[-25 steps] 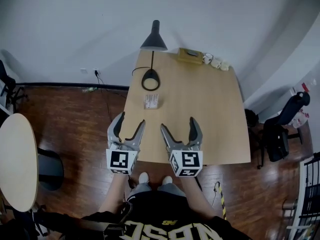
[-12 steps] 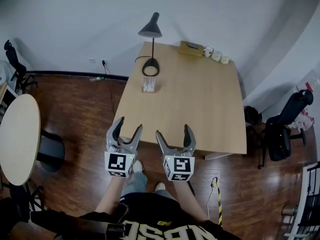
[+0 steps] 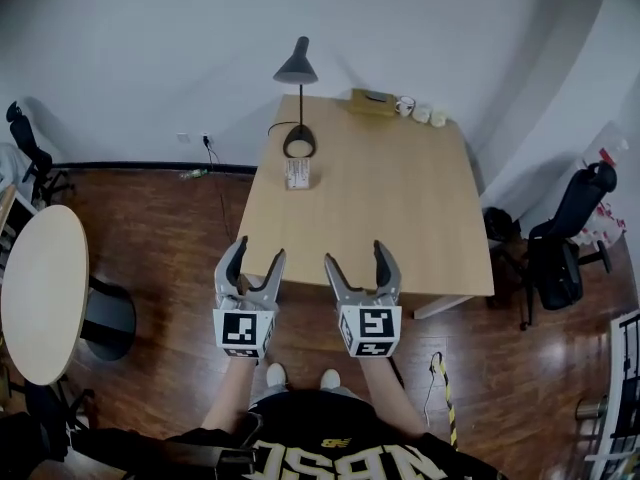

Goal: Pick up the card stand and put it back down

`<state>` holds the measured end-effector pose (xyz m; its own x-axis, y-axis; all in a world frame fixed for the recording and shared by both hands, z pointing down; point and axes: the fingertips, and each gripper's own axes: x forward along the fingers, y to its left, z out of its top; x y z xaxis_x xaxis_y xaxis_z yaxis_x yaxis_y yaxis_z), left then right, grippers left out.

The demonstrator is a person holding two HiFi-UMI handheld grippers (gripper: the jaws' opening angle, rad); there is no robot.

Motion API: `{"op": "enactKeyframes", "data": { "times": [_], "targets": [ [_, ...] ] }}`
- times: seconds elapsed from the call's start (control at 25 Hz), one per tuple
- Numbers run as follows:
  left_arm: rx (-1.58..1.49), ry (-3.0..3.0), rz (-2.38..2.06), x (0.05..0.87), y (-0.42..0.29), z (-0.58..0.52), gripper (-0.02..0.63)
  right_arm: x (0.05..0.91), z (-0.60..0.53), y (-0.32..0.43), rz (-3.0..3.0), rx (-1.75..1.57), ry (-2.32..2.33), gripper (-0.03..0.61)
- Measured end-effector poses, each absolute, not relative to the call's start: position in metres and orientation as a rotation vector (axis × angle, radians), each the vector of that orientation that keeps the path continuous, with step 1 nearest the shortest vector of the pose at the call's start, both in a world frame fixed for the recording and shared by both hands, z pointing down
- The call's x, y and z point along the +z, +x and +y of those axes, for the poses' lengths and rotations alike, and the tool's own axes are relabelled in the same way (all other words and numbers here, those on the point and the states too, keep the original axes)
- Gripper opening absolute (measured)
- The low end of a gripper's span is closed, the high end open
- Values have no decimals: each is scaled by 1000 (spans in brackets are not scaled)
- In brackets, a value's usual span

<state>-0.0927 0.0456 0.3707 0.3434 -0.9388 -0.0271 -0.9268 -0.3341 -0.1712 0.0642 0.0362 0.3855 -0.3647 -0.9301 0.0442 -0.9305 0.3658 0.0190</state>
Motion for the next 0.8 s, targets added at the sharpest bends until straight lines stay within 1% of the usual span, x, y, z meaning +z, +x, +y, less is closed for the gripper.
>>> {"op": "enactKeyframes", "data": {
  "times": [0.16,0.36,0.8],
  "targets": [
    [-78,-2469,1740,374,-110,50,278,388,33,57,-2535,44,1760,393],
    [-29,-2507,1767,378,-128,59,278,387,39,36,-2511,-2,1748,437],
    [-69,-2486,1747,382,-133,61,278,387,38,25,-2517,0,1728,439]
  ]
}}
